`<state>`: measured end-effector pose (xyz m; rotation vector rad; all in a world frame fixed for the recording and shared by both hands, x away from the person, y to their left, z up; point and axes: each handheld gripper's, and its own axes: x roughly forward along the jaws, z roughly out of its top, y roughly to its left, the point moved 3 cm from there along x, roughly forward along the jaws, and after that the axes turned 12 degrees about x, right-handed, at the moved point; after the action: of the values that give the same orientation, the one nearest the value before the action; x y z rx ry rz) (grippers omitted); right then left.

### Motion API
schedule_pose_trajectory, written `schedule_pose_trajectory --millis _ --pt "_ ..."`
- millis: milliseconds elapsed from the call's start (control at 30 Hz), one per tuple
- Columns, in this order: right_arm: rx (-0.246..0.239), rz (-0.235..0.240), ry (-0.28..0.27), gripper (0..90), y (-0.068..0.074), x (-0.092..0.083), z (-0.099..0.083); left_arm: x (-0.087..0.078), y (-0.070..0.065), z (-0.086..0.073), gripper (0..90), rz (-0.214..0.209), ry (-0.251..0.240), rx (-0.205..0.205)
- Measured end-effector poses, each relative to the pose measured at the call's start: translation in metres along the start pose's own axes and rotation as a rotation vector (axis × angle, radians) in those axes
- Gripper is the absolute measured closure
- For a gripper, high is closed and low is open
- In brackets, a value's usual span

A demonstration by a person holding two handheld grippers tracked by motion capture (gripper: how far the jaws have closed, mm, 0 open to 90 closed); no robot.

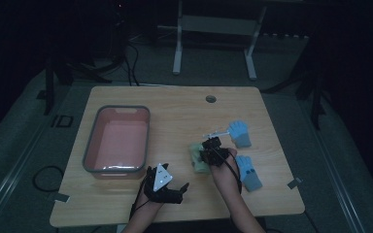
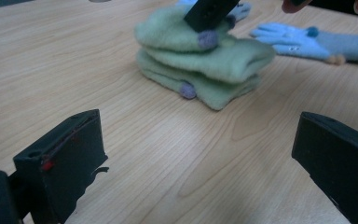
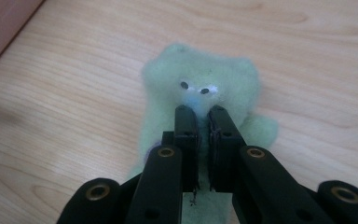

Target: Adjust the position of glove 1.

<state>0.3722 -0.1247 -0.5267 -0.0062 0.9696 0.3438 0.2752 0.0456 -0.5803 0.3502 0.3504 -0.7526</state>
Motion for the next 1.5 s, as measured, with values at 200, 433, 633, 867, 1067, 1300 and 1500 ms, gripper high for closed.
schedule_pose_trajectory --millis 200,433,633,867,1067,1300,1500 --pt "-0.006 -0.019 0.008 83.8 0.001 0.007 -0.004 0.000 -0.001 0.000 2.7 0.016 -0.003 0.005" --pt "-0.036 -0.014 0.015 80.5 0.001 0.012 -0.007 0.000 0.002 0.000 4.2 0.004 -0.016 -0.023" --pt "-0.042 0.055 -0.010 65.3 -0.005 -0.003 0.003 0.001 0.000 0.001 4.3 -0.026 -0.009 -0.012" --pt "-0.071 0.150 -0.024 32.8 -0.013 -0.015 0.003 0.002 -0.006 0.003 4.1 -0.036 -0.001 -0.018" --pt "-0.098 0.213 -0.076 16.9 -0.022 -0.021 0.002 0.008 -0.011 0.009 4.9 -0.103 0.063 -0.040" --pt "-0.179 0.335 -0.126 22.0 -0.042 -0.030 0.004 0.012 -0.009 0.020 7.0 -0.183 0.020 0.032" --pt "-0.234 0.355 -0.111 19.3 -0.056 -0.031 0.002 0.023 -0.007 0.029 15.0 -0.213 0.008 0.159"
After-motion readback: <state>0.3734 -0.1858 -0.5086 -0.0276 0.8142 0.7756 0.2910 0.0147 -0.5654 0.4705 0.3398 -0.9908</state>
